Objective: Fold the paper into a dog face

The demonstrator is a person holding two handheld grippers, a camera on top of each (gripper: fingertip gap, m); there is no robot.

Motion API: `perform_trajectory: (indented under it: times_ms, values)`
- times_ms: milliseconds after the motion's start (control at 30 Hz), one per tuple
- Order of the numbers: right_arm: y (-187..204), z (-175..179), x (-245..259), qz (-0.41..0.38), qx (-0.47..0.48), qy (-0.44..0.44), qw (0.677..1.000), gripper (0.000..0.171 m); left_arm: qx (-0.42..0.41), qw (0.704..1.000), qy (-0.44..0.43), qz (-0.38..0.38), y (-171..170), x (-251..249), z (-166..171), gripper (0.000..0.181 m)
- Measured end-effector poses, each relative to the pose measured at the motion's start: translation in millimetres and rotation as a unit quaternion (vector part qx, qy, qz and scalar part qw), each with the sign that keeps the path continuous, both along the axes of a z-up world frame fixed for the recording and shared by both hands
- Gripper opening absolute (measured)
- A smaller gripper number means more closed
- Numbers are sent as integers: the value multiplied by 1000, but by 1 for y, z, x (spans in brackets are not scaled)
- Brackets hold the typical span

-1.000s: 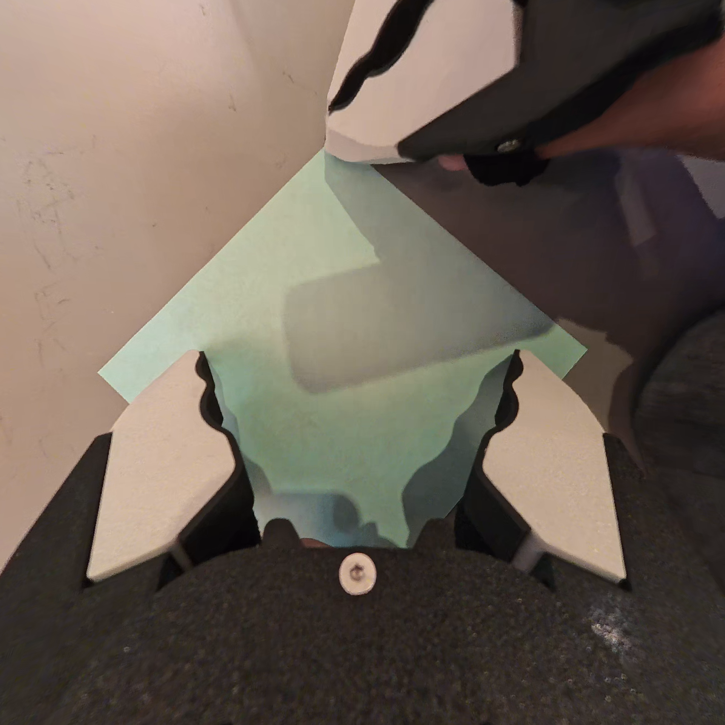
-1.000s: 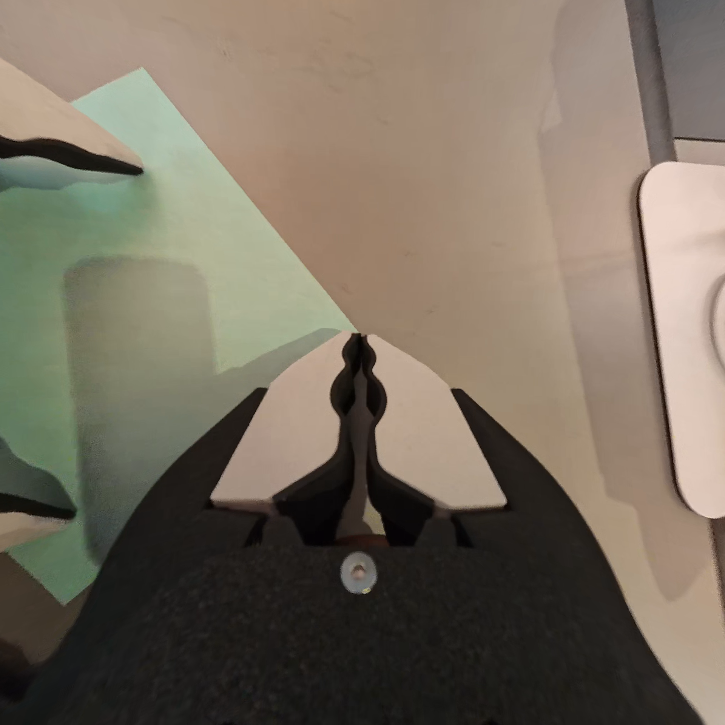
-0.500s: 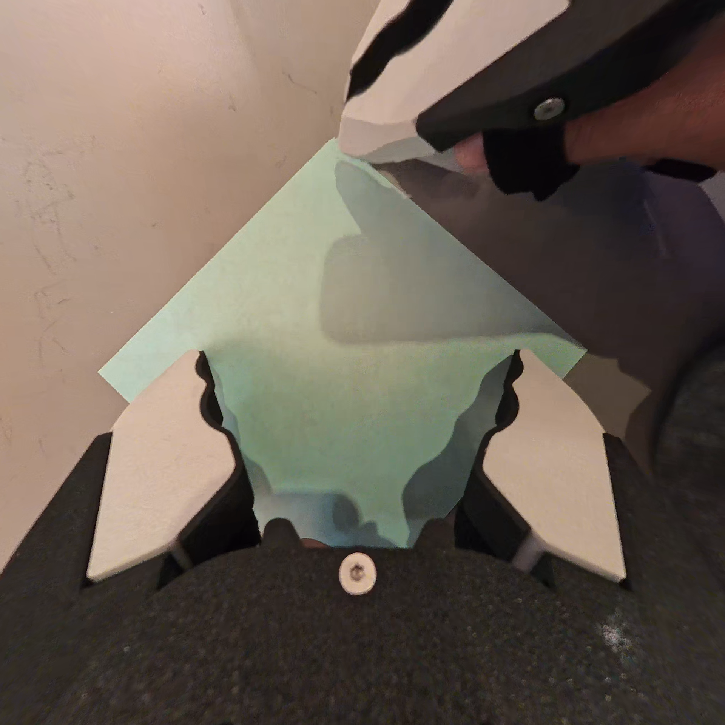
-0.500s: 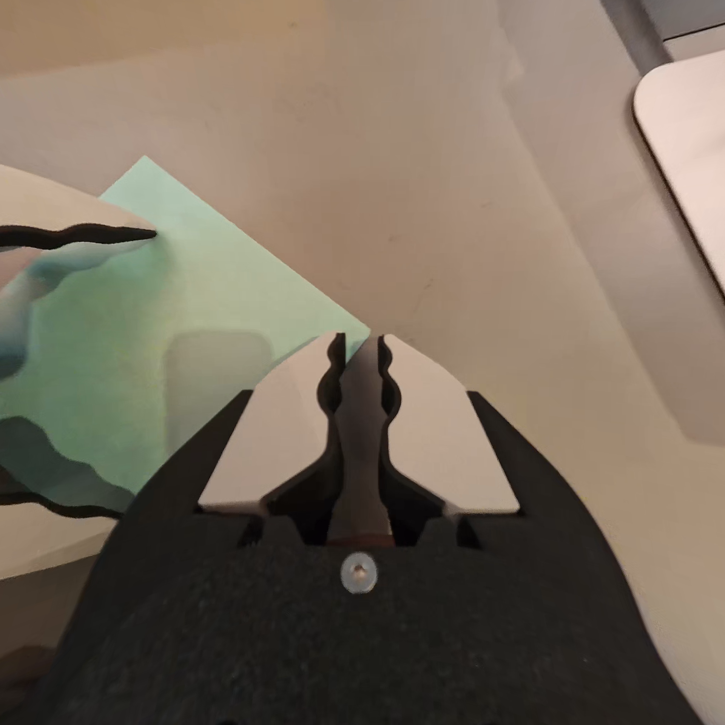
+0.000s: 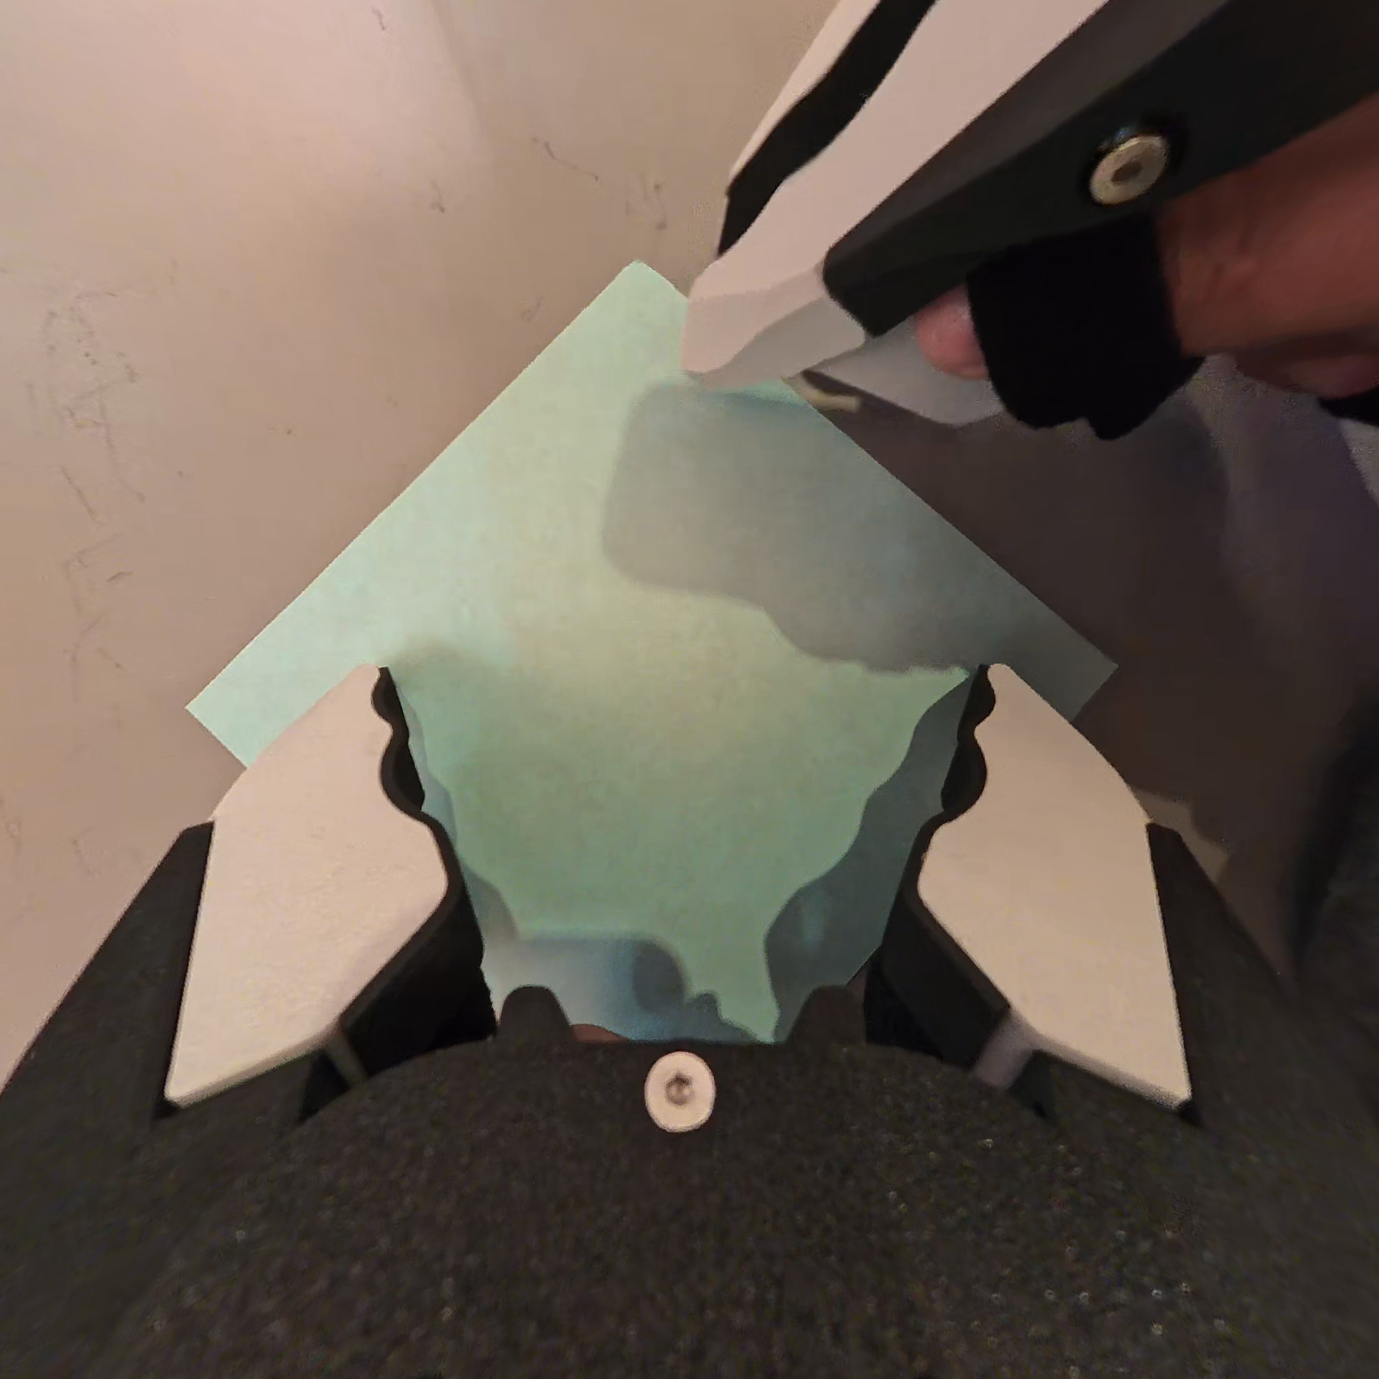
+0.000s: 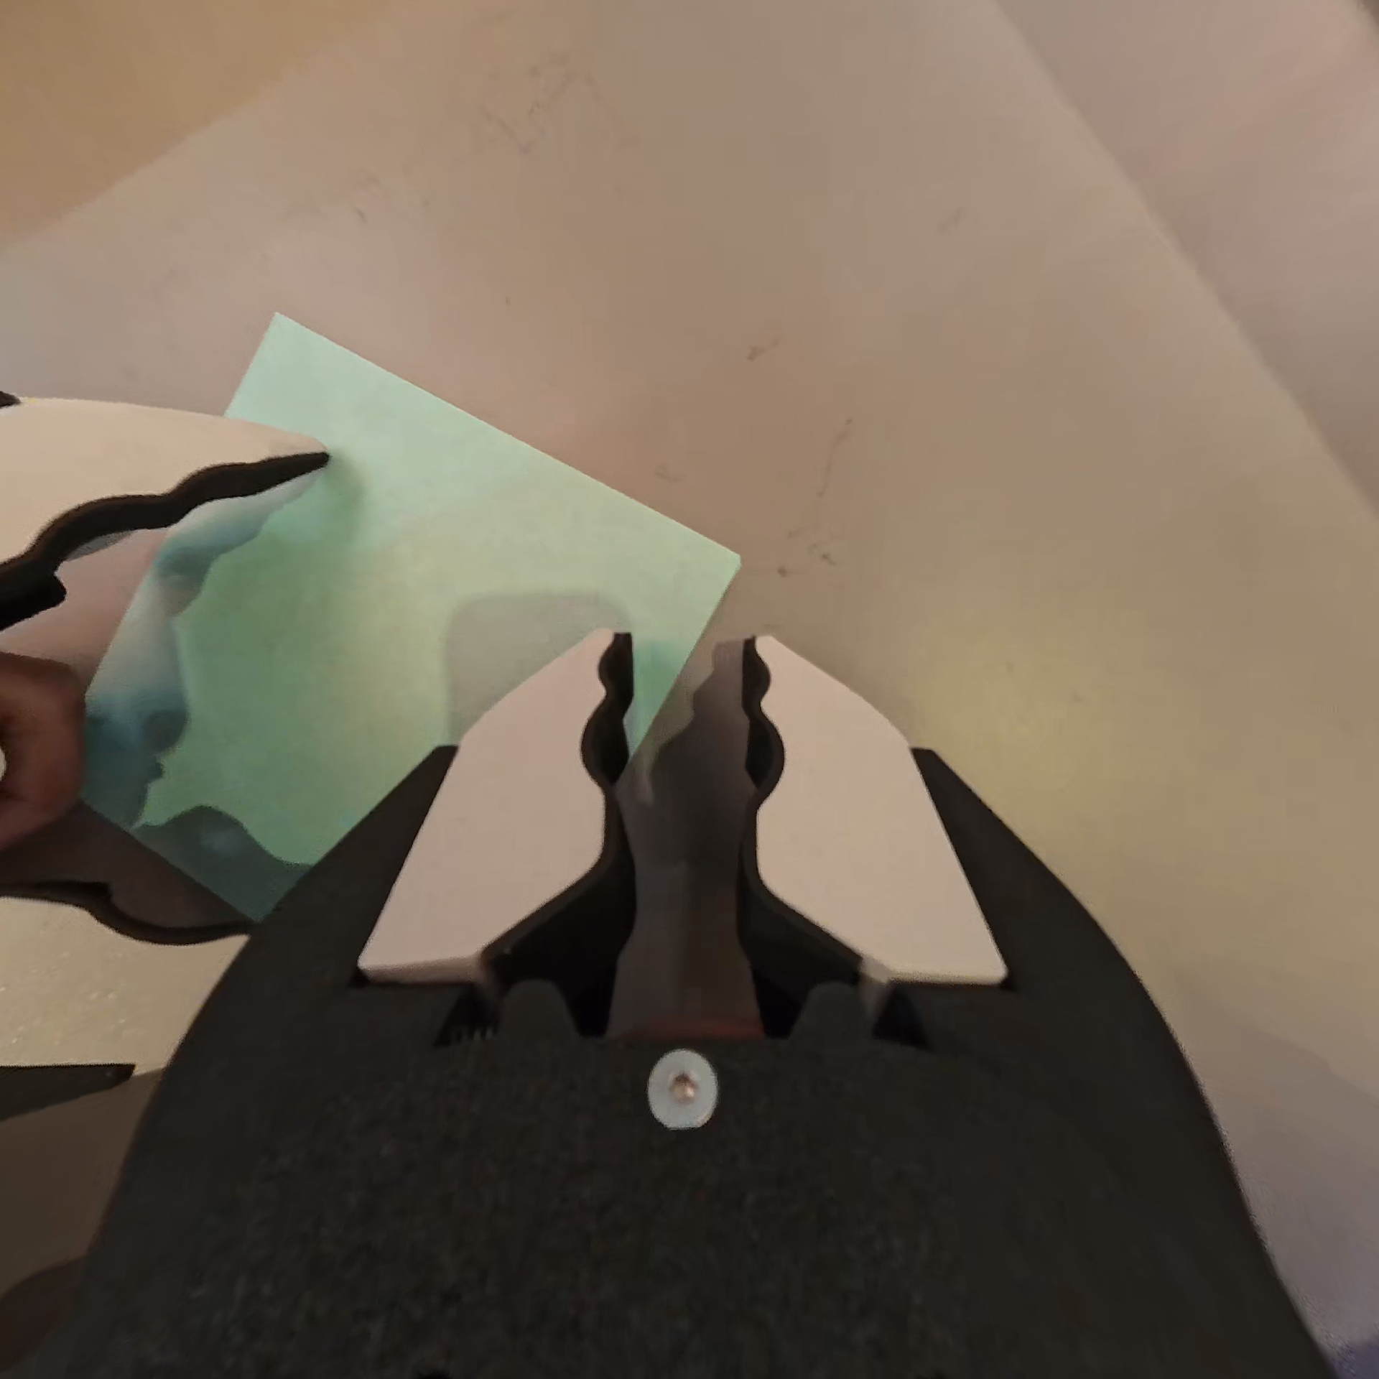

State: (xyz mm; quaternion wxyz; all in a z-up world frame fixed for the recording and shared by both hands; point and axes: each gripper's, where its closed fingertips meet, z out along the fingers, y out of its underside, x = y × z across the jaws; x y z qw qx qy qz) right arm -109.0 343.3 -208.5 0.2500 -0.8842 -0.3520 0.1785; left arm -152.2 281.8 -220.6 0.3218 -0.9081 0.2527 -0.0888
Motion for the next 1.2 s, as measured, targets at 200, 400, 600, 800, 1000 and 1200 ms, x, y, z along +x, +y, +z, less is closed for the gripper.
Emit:
perform_trajectory:
  times_ms: [200, 400, 600, 800, 1000, 1200]
  values:
    - [-9, 2, -10, -8, -18, 12, 1000, 38, 0, 1000, 0, 1, 0, 0, 0, 136]
    - [-9, 2, -19, -7, -23, 21, 999, 36, 0, 1000, 0, 1, 0, 0, 0, 136]
    - [-12, 3, -23, 0, -33, 34, 999, 33, 0, 1000, 0, 1, 0, 0, 0, 136]
    - [-2, 1, -10, 2, 4, -30, 1000, 41, 0, 1000, 0, 1, 0, 0, 0, 136]
    - [-7, -1, -22, 16, 9, -30, 999, 40, 0, 1000, 0, 1, 0, 0, 0, 136]
    - [-10, 0, -34, 29, 2, -11, 1000, 36, 0, 1000, 0, 1, 0, 0, 0, 136]
